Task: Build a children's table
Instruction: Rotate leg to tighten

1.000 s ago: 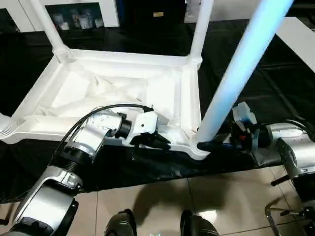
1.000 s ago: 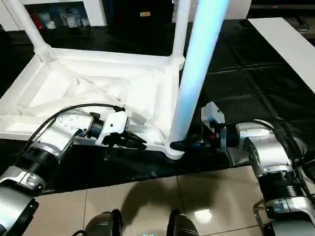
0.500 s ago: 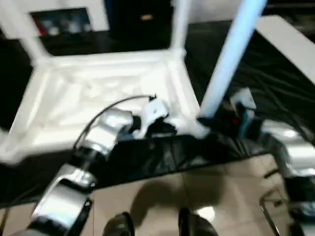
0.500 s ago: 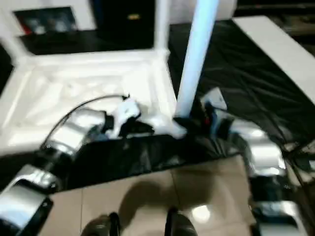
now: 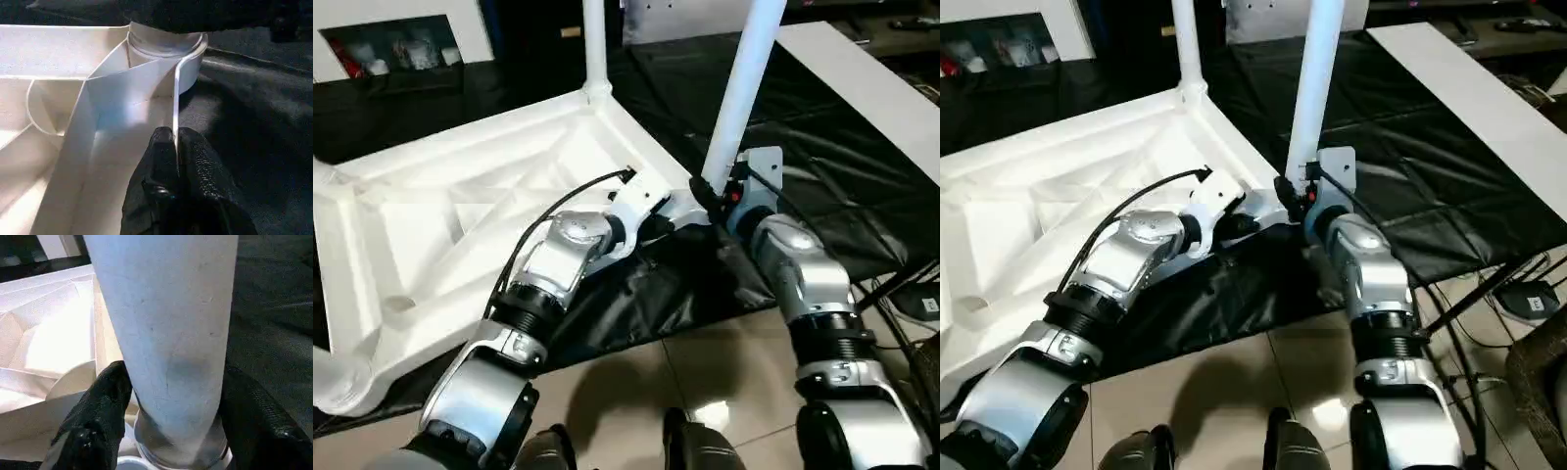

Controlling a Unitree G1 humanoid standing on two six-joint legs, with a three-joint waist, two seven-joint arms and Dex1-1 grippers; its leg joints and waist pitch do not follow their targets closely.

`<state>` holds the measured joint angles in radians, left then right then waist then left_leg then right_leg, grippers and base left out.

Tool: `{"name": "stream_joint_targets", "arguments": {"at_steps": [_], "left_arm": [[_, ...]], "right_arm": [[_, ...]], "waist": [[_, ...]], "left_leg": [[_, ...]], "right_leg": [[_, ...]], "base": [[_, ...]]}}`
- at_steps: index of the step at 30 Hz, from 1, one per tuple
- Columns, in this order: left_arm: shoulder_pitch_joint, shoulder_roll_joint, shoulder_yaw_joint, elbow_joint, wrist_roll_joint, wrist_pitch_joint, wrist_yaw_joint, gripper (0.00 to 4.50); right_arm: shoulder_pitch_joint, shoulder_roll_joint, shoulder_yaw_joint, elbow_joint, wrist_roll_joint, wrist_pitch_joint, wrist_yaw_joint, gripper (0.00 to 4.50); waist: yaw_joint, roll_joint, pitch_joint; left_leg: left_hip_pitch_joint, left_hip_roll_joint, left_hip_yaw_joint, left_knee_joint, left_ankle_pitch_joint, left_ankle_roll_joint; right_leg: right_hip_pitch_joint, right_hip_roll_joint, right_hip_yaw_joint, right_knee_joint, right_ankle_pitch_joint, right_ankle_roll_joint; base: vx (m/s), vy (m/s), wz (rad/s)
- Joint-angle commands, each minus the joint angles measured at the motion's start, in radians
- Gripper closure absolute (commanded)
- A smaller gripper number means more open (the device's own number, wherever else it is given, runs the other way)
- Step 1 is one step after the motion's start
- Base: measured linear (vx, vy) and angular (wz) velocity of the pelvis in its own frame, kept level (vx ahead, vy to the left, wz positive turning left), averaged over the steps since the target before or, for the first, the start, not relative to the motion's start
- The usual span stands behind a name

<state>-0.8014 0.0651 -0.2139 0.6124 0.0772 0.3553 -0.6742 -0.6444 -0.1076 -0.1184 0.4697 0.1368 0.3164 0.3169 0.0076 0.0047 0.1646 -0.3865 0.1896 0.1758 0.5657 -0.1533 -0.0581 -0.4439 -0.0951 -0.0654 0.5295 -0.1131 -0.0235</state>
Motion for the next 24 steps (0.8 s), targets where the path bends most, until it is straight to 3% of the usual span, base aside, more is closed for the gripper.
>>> {"name": "stream_joint_targets", "arguments": {"at_steps": [1, 5, 7, 9, 12, 13, 16, 19, 24], "left_arm": [[-0.004, -0.018, -0.014, -0.037, -0.018, -0.029, -0.022, 4.50], [0.005, 0.000, -0.022, -0.030, -0.010, -0.052, -0.038, 4.50], [0.016, 0.029, -0.030, -0.024, -0.009, -0.085, -0.076, 4.50], [0.024, 0.050, -0.035, -0.020, -0.016, -0.135, -0.121, 4.50], [0.040, 0.084, -0.051, -0.024, -0.020, -0.157, -0.187, 4.50], [0.050, 0.109, -0.062, -0.021, -0.023, -0.190, -0.239, 4.50], [0.060, 0.153, -0.083, -0.009, -0.025, -0.234, -0.319, 4.50], [0.078, 0.207, -0.109, -0.016, -0.042, -0.300, -0.446, 4.50], [0.099, 0.251, -0.127, -0.042, -0.063, -0.332, -0.558, 4.50]], "right_arm": [[0.034, 0.002, 0.038, 0.005, 0.009, 0.012, 0.050, 1.37], [0.062, -0.048, 0.050, -0.020, 0.001, -0.040, 0.110, 0.94], [0.099, -0.109, 0.043, -0.067, 0.032, -0.075, 0.225, 0.94], [0.119, -0.154, 0.037, -0.089, 0.045, -0.096, 0.292, 0.65], [0.152, -0.219, 0.051, -0.120, 0.061, -0.119, 0.408, 0.50], [0.172, -0.259, 0.056, -0.144, 0.084, -0.115, 0.486, 0.25], [0.192, -0.313, 0.066, -0.163, 0.115, -0.116, 0.595, 0.08], [0.203, -0.363, 0.085, -0.177, 0.134, -0.121, 0.700, 0.03], [0.203, -0.394, 0.098, -0.182, 0.144, -0.128, 0.769, 0.03]], "waist": [[0.013, -0.005, -0.087], [0.025, -0.007, -0.087], [0.034, -0.011, -0.087], [0.038, -0.009, -0.087], [0.037, -0.013, -0.087], [0.038, -0.012, -0.088], [0.038, -0.010, -0.089], [0.038, -0.005, -0.080], [0.044, -0.005, -0.073]], "left_leg": [[0.019, 0.017, 0.002, -0.068, -0.266, 0.084], [0.014, 0.013, 0.005, -0.063, -0.241, 0.101], [0.011, 0.012, 0.005, -0.063, -0.232, 0.109], [0.014, 0.013, 0.006, -0.063, -0.226, 0.119], [0.000, 0.011, 0.002, -0.062, -0.188, 0.126], [0.004, 0.012, 0.003, -0.060, -0.186, 0.131], [0.005, 0.015, 0.003, -0.059, -0.179, 0.154], [0.010, 0.020, 0.003, -0.064, -0.213, 0.144], [0.014, 0.028, 0.003, -0.070, -0.247, 0.116]], "right_leg": [[0.063, -0.037, 0.027, -0.046, -0.319, -0.203], [0.067, -0.037, 0.028, -0.044, -0.335, -0.194], [0.069, -0.036, 0.026, -0.046, -0.365, -0.177], [0.066, -0.035, 0.027, -0.049, -0.377, -0.169], [0.076, -0.036, 0.022, -0.043, -0.367, -0.169], [0.073, -0.036, 0.023, -0.044, -0.369, -0.168], [0.074, -0.033, 0.023, -0.038, -0.317, -0.200], [0.067, -0.034, 0.023, -0.043, -0.364, -0.199], [0.060, -0.036, 0.026, -0.044, -0.406, -0.198]], "base": [[0.000, 0.000, 0.00], [0.013, -0.011, 0.02], [0.000, 0.000, 0.00], [0.000, 0.000, 0.00], [0.000, 0.000, 0.00], [0.000, 0.000, 0.00], [0.000, 0.000, 0.00], [0.000, 0.000, 0.00], [0.000, 0.000, 0.00]]}}
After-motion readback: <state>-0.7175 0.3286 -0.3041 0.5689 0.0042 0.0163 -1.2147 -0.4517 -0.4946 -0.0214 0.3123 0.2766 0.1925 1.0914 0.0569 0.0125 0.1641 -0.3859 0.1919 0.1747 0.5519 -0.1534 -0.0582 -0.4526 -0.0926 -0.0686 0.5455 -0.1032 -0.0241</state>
